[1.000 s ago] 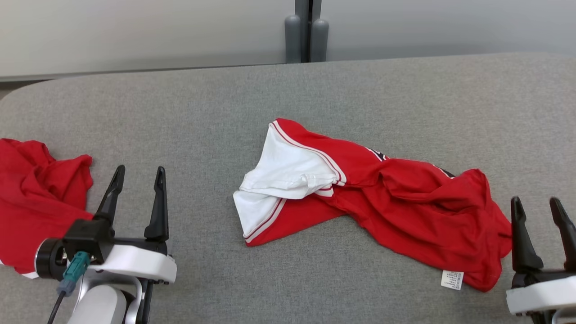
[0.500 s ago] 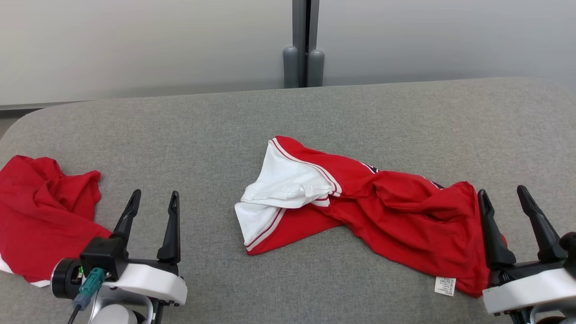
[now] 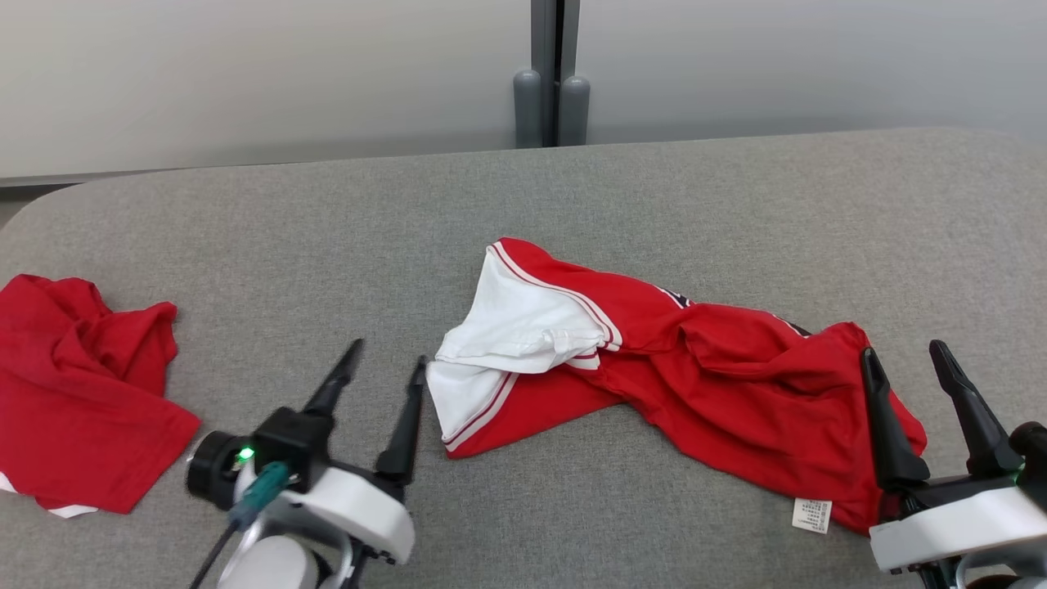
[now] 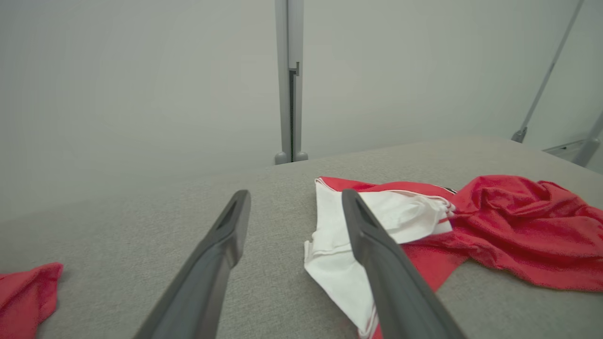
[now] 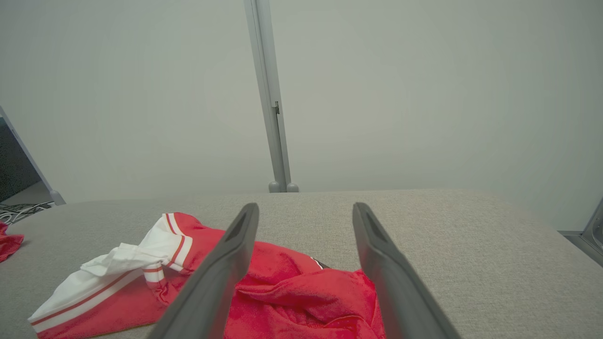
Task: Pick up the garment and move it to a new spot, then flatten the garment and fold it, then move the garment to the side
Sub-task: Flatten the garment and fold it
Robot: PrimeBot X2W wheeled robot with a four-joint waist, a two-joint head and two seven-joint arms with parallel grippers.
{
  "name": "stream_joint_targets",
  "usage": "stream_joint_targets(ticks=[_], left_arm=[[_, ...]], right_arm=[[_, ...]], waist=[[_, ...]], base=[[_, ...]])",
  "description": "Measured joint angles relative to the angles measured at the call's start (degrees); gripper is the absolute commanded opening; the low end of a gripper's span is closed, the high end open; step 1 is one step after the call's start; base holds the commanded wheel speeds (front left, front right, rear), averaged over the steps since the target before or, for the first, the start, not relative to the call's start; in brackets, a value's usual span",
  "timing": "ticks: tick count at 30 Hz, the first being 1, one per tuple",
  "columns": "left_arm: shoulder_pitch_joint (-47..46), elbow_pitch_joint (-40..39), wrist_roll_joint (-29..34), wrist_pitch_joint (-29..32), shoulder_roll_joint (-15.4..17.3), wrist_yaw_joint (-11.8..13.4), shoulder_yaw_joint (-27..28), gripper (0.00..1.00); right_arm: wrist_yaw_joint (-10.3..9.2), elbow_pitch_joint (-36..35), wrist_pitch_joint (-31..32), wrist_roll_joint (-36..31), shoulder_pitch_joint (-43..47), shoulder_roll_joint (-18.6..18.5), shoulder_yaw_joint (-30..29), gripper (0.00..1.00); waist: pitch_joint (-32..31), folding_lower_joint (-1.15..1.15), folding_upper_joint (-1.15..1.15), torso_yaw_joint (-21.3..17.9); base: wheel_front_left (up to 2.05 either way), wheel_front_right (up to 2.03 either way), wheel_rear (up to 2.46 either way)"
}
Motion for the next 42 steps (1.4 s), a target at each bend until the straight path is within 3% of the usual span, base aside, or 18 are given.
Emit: stream_joint_targets(ticks=[7, 16, 17, 18, 24, 30, 34, 42], left_arm=[[-8.6, 8.4, 3.8, 4.7, -5.2, -6.4, -10.8, 1.00], [-17.5, 21.6, 10.2, 3.6, -5.6, -5.4, -14.3, 1.00], [-18.1, 22.8, 10.8, 2.8, -5.7, -4.7, -14.4, 0.76], [-18.8, 23.8, 11.2, 2.2, -5.7, -4.4, -14.4, 0.02], [-20.7, 24.6, 10.1, -1.9, -5.8, -3.5, -12.6, 0.00], [-19.6, 16.8, 12.4, -2.8, -2.2, -1.5, -13.3, 0.00], [-15.1, 10.0, 13.8, 0.9, 1.2, -0.2, -14.4, 0.00], [-5.0, 2.8, 12.1, 7.3, 2.6, -0.1, -17.5, 0.00]], right_arm=[[0.00, 0.8, -0.4, 1.3, -2.7, 0.1, 2.0, 1.00], [0.00, 2.2, -1.5, 2.6, -3.7, 0.9, 1.6, 1.00], [0.00, 2.3, -1.7, 2.8, -3.8, 1.1, 1.8, 1.00], [0.00, 2.5, -1.9, 2.9, -4.0, 1.2, 1.9, 1.00], [0.00, 3.2, -2.8, 3.4, -4.5, 1.5, 1.4, 1.00], [0.00, 3.4, -2.7, 3.7, -4.2, 1.6, -0.1, 1.00], [0.00, 3.0, -1.7, 4.0, -3.4, 1.8, -1.0, 1.00], [0.00, 2.7, -1.2, 4.0, -2.7, 2.3, -1.5, 1.00]], waist=[[2.5, 0.00, 0.00, -1.9], [5.9, 0.00, 0.00, -5.3], [6.3, 0.00, 0.00, -5.6], [6.5, 0.00, 0.00, -5.9], [7.3, 0.00, 0.00, -5.9], [7.5, 0.00, 0.00, -3.7], [7.6, 0.00, 0.00, -1.7], [7.9, 0.00, 0.00, 0.1]], base=[[0.00, 0.00, 0.00], [0.00, 0.00, 0.00], [0.00, 0.00, 0.00], [0.00, 0.00, 0.00], [0.00, 0.00, 0.00], [0.00, 0.00, 0.00], [0.00, 0.00, 0.00], [0.00, 0.00, 0.00]])
